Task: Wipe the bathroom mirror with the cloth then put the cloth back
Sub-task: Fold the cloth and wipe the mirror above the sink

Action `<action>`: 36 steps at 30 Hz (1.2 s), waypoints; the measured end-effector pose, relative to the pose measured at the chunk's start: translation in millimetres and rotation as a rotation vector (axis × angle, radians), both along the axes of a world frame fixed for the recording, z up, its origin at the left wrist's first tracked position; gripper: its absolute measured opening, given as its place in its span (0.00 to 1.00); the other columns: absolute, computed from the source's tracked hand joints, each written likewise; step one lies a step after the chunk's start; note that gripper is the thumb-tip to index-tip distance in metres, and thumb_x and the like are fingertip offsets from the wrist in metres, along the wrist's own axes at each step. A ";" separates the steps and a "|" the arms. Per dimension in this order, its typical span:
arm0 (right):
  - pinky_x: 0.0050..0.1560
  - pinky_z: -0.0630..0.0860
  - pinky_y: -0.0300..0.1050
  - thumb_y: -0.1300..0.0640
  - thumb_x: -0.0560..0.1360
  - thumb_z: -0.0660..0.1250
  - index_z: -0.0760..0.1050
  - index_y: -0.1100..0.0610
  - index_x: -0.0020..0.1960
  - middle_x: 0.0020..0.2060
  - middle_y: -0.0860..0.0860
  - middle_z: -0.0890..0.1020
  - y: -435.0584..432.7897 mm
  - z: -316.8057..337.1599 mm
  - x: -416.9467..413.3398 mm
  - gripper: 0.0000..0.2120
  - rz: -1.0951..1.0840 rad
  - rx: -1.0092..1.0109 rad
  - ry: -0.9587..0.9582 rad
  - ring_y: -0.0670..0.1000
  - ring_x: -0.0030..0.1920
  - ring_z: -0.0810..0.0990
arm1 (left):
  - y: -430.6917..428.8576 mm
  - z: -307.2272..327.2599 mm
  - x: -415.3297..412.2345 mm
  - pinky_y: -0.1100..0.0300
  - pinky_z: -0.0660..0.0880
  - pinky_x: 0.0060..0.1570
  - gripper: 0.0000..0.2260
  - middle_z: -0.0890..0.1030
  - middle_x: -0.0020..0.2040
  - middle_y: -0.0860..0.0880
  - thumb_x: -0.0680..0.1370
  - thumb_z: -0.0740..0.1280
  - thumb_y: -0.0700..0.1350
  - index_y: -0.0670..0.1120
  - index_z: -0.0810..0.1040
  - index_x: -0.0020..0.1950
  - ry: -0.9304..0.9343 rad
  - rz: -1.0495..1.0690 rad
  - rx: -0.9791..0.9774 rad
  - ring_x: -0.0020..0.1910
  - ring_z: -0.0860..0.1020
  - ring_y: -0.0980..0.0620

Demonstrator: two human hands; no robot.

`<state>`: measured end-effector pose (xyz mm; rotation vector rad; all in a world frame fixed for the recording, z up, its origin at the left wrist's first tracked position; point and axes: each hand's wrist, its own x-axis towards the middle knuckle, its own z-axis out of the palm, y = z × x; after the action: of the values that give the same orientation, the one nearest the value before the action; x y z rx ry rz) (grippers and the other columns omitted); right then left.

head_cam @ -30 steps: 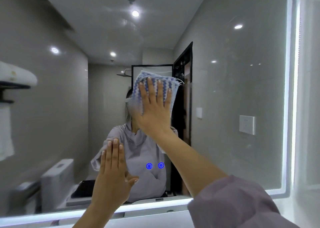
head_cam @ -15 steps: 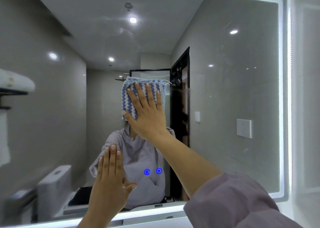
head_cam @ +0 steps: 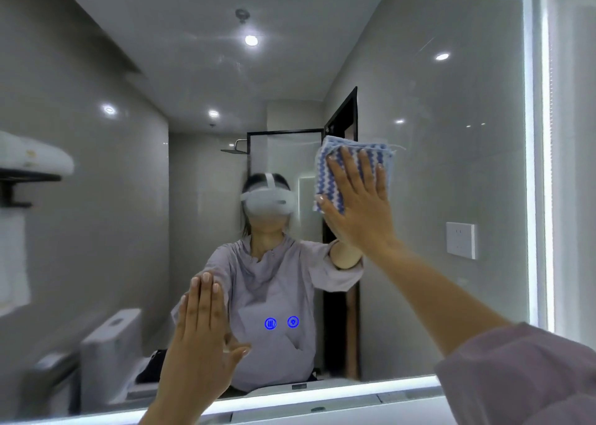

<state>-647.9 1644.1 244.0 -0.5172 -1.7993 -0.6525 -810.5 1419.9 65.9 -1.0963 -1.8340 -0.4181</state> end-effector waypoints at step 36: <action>0.74 0.33 0.59 0.36 0.79 0.46 0.40 0.51 0.78 0.78 0.52 0.42 -125.0 5.0 -118.1 0.34 0.049 0.019 -0.149 0.57 0.77 0.38 | 4.4 -3.9 -8.9 0.44 0.54 0.70 0.55 0.54 0.75 0.34 0.60 0.75 0.64 0.32 0.57 0.73 -0.107 -0.044 0.021 0.75 0.53 0.38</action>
<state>-766.0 1519.0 249.1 -0.4199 -1.9375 -0.6891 -819.5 1424.3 62.0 -1.1204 -1.8971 -0.5302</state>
